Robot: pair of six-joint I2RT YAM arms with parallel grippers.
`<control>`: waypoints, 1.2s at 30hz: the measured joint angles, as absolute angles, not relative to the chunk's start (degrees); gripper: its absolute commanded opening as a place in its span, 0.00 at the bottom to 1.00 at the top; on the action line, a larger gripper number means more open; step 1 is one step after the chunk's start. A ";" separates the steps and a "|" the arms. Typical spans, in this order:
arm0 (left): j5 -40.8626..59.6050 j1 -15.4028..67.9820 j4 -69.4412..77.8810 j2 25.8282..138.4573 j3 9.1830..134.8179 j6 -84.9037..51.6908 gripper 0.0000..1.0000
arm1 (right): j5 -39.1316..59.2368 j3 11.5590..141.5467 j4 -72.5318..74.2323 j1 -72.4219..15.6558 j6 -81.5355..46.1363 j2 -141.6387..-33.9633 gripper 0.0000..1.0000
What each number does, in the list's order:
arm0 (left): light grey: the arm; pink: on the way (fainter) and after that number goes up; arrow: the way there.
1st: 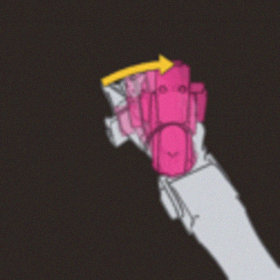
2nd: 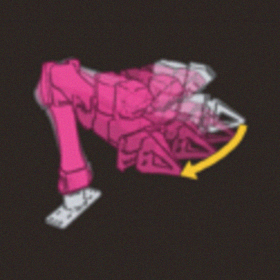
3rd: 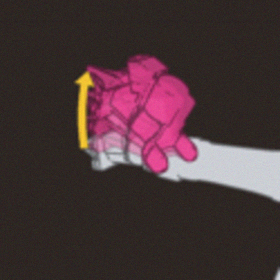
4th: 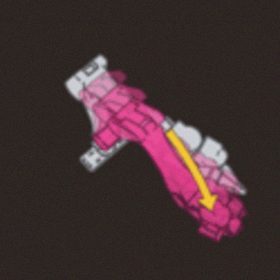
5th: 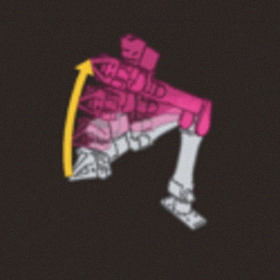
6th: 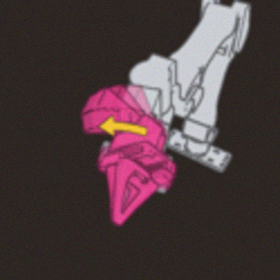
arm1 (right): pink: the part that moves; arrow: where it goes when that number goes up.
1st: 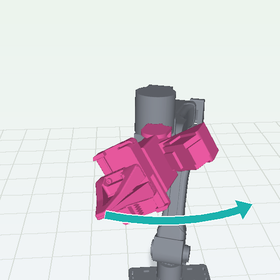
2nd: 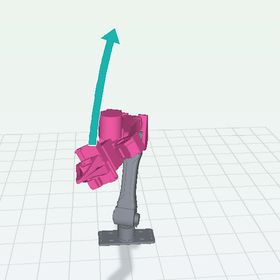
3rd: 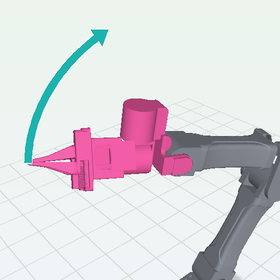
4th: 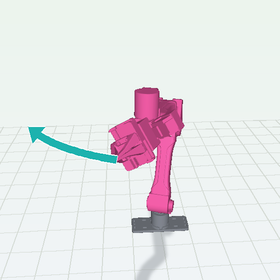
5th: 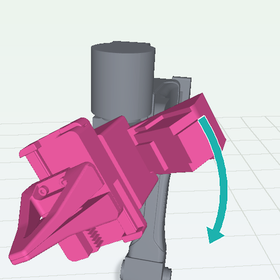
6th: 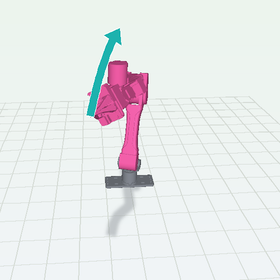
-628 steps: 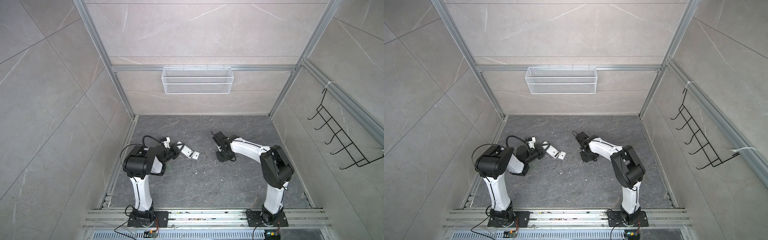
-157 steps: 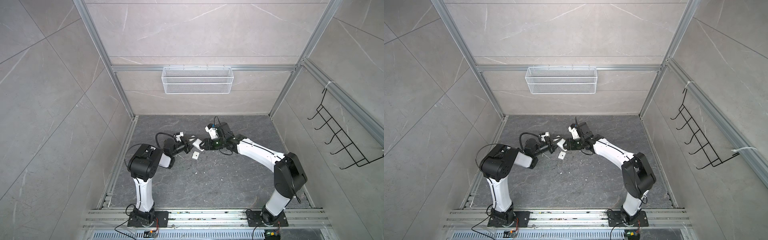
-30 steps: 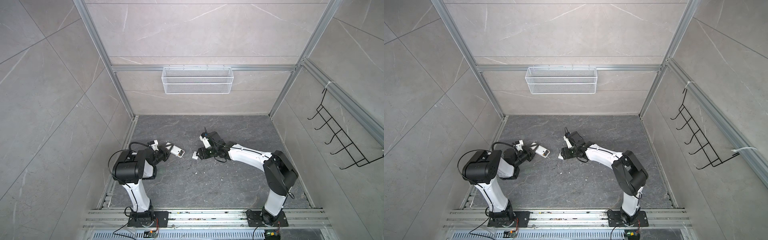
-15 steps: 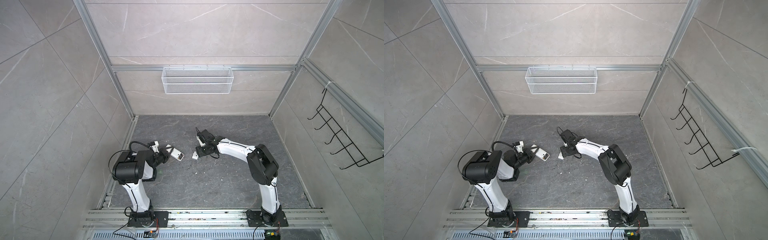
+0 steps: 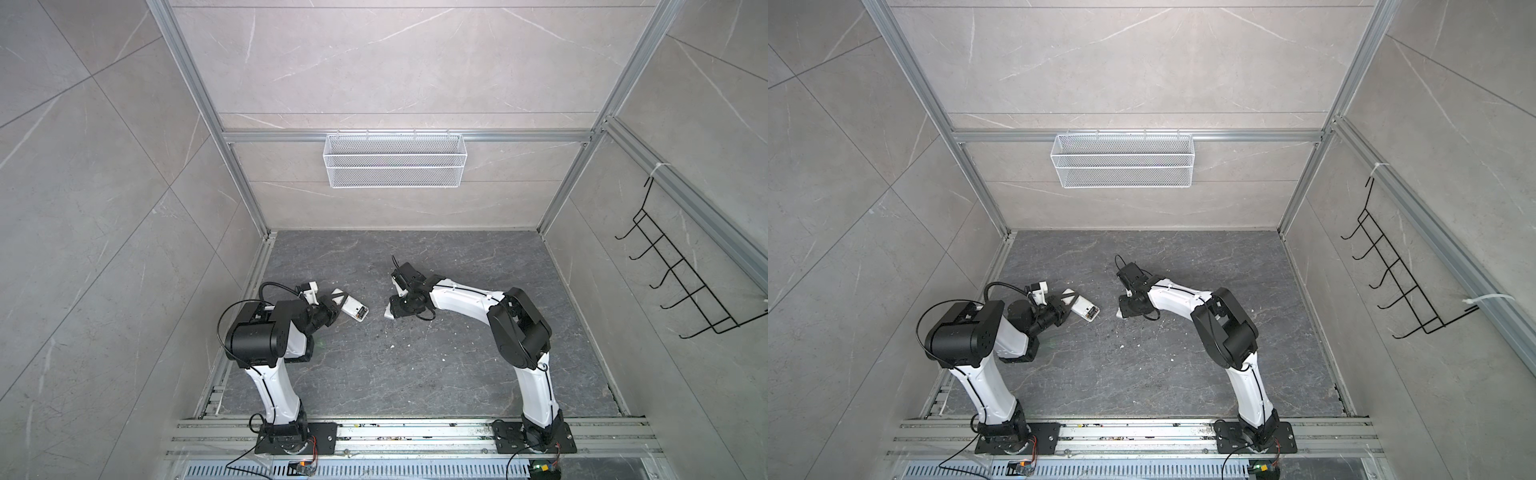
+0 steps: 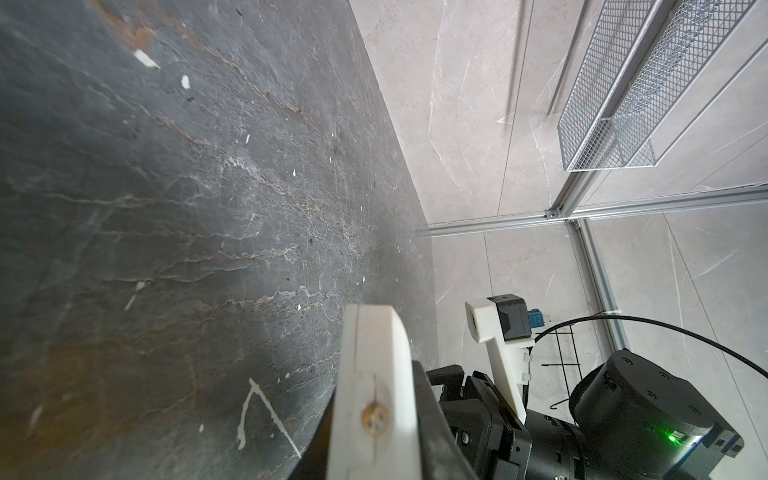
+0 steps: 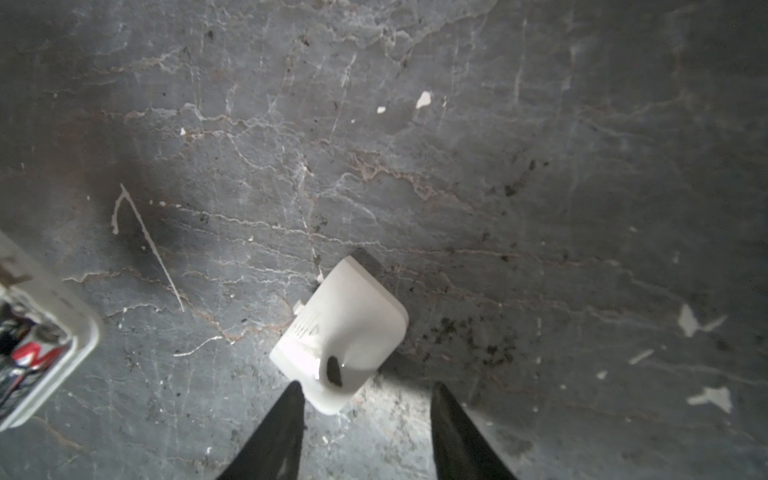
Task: Load the batteries into the remote control
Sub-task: 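Lower the right gripper and close its fingers on the white battery cover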
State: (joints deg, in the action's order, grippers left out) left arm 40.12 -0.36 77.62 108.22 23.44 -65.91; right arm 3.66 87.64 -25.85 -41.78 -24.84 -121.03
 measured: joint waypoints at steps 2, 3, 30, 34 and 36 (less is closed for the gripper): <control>40.42 -0.36 77.62 108.22 23.44 -65.91 0.00 | 3.70 87.66 -25.67 -41.78 -24.93 -121.36 0.46; 40.62 -0.36 77.62 108.25 23.44 -65.93 0.00 | 3.70 87.66 -25.58 -41.78 -24.95 -121.51 0.45; 41.04 -0.23 77.62 108.95 23.68 -66.00 0.00 | 4.14 89.38 -25.50 -41.78 -26.20 -122.54 0.32; 41.10 -0.23 77.62 108.95 23.68 -66.00 0.00 | 4.38 89.38 -25.50 -41.78 -26.22 -122.54 0.32; 41.10 -0.23 77.62 108.95 23.75 -66.00 0.00 | 4.54 89.38 -25.50 -41.78 -26.24 -122.58 0.32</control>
